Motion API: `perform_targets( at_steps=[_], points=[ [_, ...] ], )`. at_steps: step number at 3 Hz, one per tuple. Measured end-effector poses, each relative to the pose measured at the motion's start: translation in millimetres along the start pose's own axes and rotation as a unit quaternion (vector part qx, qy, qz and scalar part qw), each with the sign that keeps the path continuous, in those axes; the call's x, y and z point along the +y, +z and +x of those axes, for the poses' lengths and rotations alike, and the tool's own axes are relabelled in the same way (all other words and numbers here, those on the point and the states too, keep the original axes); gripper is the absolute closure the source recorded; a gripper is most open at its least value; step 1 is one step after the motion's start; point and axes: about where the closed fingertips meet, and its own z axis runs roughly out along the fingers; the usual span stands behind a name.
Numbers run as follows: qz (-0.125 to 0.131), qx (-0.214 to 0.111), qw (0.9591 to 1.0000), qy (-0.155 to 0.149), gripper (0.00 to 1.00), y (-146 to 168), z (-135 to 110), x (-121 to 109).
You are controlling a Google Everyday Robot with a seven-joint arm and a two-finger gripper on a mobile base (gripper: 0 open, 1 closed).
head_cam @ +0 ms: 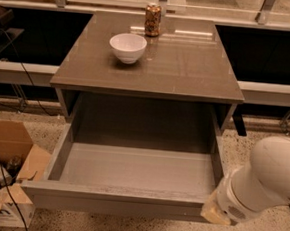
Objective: Close top drawer
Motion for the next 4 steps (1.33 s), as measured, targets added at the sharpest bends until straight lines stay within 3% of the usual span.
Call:
perform_targets(
  at_steps=[1, 4],
  points=[
    [0.009, -0.012, 0.9999, -0.005, 1.0, 18.0, -12.2, -17.4],
    [0.011, -0.033, 0.9994, -0.007, 1.0, 31.5, -28.6, -34.3]
  ],
)
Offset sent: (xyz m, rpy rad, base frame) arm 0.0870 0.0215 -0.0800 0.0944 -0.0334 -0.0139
